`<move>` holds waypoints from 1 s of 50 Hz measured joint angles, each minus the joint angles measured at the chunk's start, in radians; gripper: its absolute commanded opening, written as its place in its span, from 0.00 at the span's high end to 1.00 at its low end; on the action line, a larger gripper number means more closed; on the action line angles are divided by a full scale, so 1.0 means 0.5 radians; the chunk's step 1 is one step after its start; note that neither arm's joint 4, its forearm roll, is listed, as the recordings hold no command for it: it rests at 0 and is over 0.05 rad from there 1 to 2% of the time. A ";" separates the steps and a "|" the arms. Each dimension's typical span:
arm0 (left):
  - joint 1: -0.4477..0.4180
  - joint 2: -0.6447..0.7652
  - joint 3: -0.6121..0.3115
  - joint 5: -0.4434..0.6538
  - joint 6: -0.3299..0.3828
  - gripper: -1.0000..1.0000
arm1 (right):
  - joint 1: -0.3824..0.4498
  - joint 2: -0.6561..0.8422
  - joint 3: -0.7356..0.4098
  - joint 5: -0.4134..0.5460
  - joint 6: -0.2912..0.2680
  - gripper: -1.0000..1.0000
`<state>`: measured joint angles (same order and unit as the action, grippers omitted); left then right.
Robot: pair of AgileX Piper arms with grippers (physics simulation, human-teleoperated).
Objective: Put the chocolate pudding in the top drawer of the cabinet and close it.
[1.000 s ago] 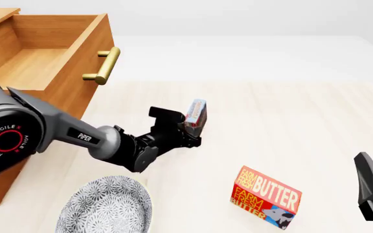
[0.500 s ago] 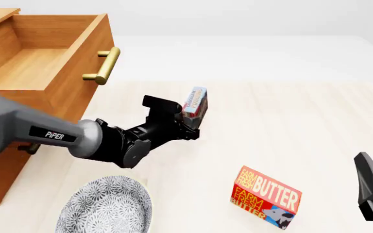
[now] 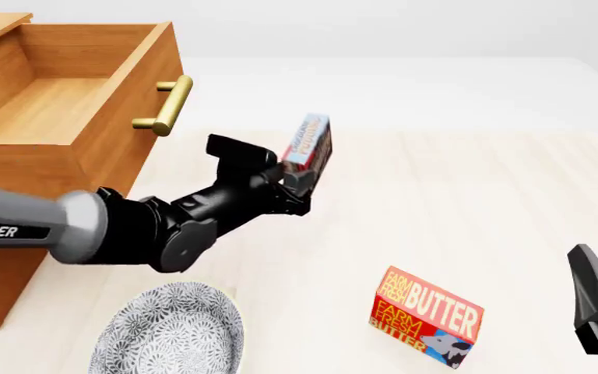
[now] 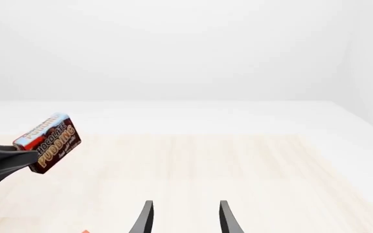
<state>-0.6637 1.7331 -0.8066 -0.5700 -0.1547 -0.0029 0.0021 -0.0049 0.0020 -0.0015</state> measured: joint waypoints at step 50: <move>-0.107 -0.771 0.015 0.437 0.207 1.00 | 0.000 0.000 0.000 0.000 0.000 0.00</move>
<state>-0.7174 1.3477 -0.7991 -0.3515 -0.0511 -0.0029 0.0021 -0.0049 0.0020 -0.0015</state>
